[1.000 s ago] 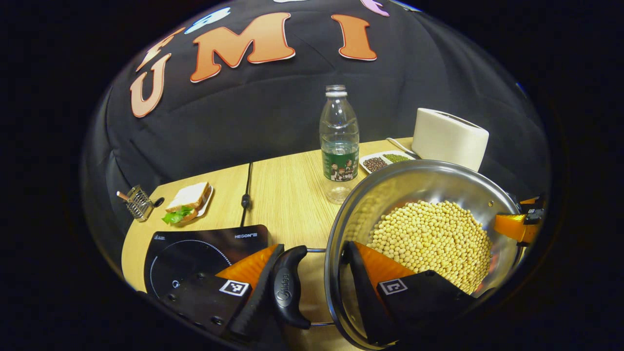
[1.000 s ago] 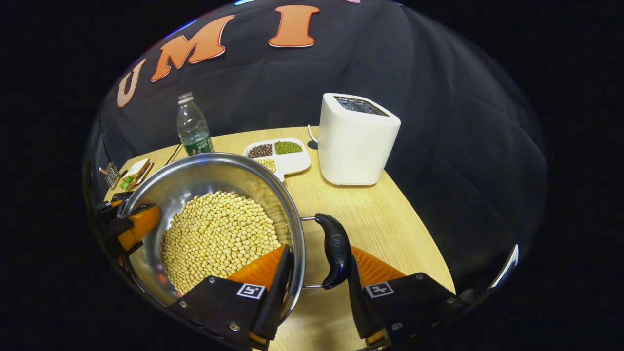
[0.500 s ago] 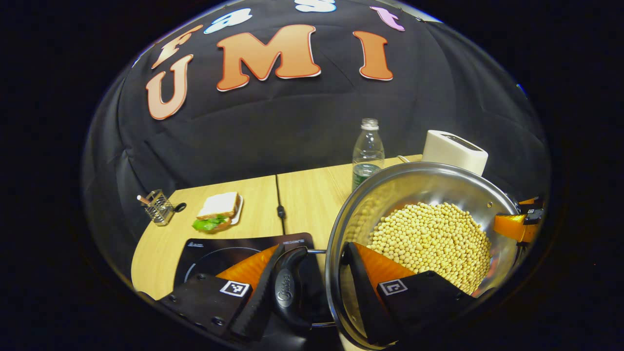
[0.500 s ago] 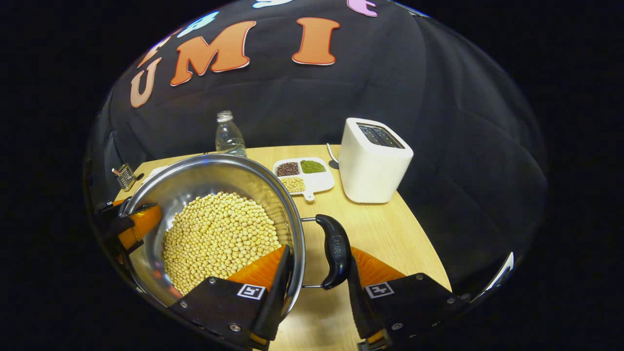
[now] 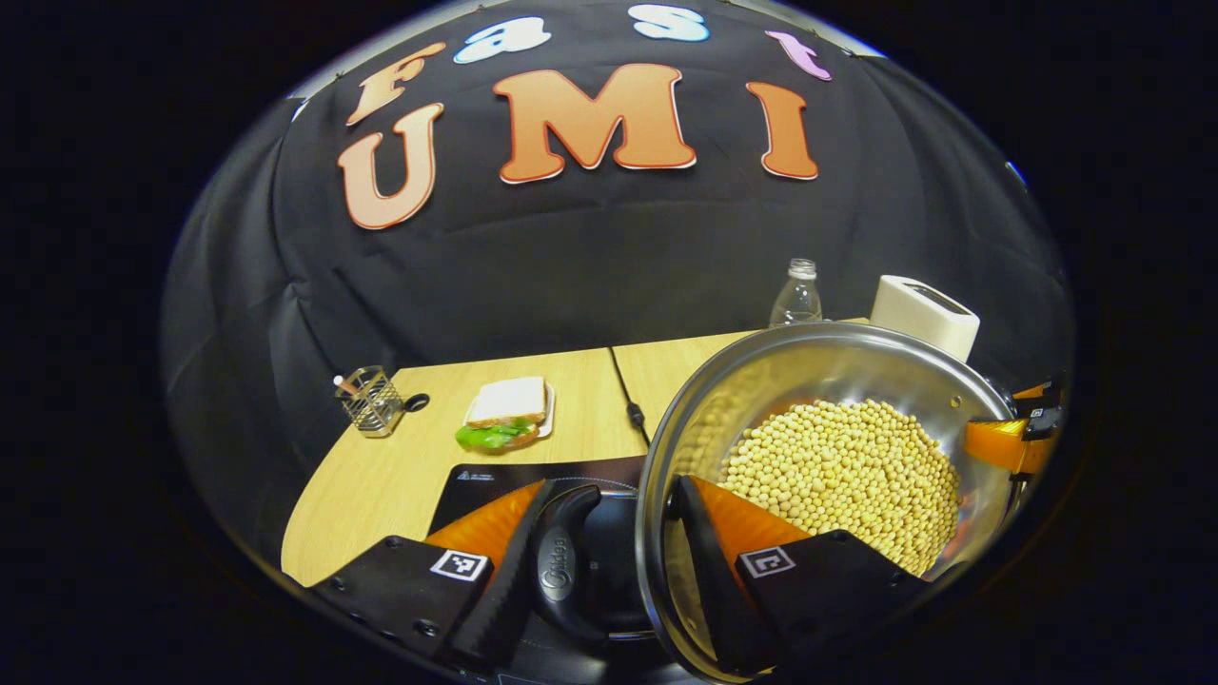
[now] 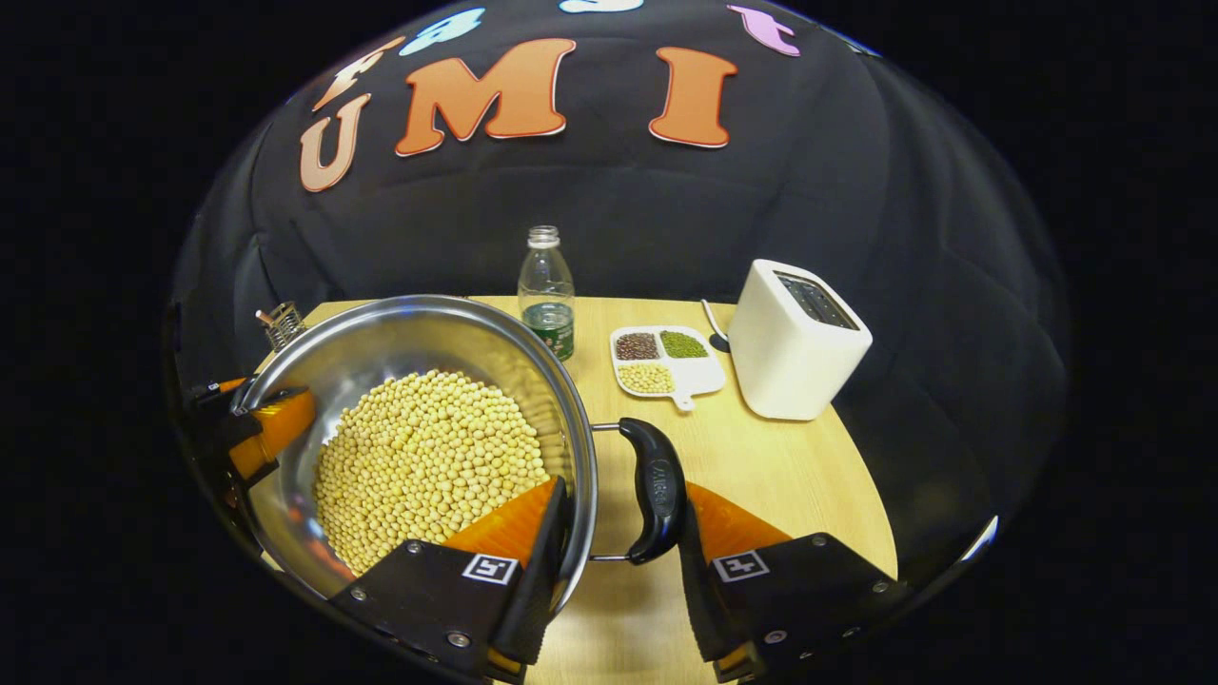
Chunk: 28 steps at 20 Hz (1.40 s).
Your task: First push the handle of the pot to place it horizontally, then grasp the pot with both hands and set it on the induction cooktop.
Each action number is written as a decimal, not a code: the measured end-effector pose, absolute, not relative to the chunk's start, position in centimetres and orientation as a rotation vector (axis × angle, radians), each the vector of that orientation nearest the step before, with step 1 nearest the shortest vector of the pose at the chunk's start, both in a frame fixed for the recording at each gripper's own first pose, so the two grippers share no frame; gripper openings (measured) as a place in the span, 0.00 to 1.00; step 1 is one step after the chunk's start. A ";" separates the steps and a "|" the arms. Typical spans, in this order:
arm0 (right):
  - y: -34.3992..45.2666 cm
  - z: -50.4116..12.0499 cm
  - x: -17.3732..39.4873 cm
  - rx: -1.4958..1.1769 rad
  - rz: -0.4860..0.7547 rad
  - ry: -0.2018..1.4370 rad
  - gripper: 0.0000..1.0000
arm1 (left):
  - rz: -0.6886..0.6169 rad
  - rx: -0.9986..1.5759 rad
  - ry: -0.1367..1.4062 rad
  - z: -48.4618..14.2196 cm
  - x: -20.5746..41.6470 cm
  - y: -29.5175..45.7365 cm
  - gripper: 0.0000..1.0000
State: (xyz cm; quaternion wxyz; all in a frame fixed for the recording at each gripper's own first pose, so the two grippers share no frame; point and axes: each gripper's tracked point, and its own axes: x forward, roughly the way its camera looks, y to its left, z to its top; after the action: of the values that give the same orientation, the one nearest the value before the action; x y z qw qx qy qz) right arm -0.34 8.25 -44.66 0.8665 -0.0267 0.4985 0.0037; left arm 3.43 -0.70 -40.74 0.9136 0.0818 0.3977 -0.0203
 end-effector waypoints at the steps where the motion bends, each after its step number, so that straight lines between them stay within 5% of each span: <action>1: 8.6 -44.6 -0.3 -0.062 0.017 1.047 0.60 | -0.033 0.167 0.821 -40.7 3.1 -0.2 0.81; 28: 25.9 -43.9 1.5 -0.046 0.262 1.035 0.60 | 0.216 0.215 0.828 -35.8 1.1 16.9 0.78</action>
State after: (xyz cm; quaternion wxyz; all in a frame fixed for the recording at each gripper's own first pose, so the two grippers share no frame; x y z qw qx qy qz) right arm 1.53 25.90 -43.89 0.8606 -0.0218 0.4933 0.1248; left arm 1.10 16.94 -35.81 0.9042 0.1041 0.4008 0.1045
